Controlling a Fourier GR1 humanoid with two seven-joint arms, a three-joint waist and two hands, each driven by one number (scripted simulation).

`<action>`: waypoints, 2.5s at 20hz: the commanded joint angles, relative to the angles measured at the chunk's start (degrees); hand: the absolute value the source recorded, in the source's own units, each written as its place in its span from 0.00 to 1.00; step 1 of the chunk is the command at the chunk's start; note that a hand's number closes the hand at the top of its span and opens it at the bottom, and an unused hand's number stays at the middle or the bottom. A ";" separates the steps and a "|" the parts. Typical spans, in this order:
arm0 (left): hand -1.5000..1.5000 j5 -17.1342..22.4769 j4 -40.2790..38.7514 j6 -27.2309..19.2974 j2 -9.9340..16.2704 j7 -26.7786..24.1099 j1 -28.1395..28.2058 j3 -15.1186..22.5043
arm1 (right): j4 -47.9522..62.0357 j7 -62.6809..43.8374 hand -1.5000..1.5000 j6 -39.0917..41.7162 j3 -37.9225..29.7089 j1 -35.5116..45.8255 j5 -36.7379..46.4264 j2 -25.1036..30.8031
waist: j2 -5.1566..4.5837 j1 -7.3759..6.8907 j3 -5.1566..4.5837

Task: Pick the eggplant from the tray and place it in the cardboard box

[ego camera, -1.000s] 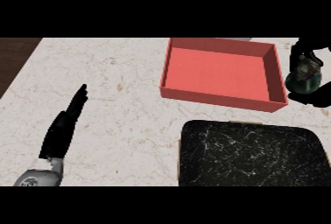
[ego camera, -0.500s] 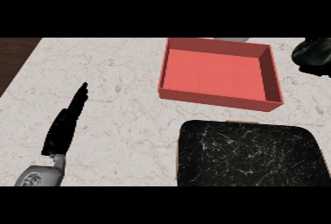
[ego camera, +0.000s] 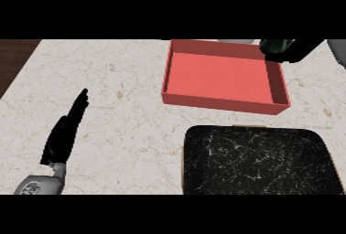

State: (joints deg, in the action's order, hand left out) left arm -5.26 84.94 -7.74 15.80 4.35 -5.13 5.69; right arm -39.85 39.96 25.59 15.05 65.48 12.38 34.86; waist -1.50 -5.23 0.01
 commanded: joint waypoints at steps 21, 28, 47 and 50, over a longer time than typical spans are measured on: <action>0.50 0.10 0.74 0.56 -0.04 -0.43 1.66 -3.06 | 30.43 2.43 0.00 -7.45 0.60 9.69 7.93 -26.19 | 0.18 2.02 -0.03; 0.50 -1.76 4.07 0.45 -0.66 0.83 4.04 -0.27 | 35.07 -1.02 0.00 -1.78 -12.25 12.69 -4.05 -20.06 | -0.31 0.36 0.05; 0.50 -1.23 4.19 1.59 -1.28 1.09 -1.03 -0.26 | 38.51 -8.90 0.00 9.07 -23.48 11.49 -14.88 1.88 | -2.97 -2.65 0.40; 0.50 -1.76 3.60 1.19 -2.06 0.41 -0.76 0.50 | 37.24 -8.20 0.00 11.03 -23.00 10.40 -14.36 4.20 | -3.72 -3.06 0.50</action>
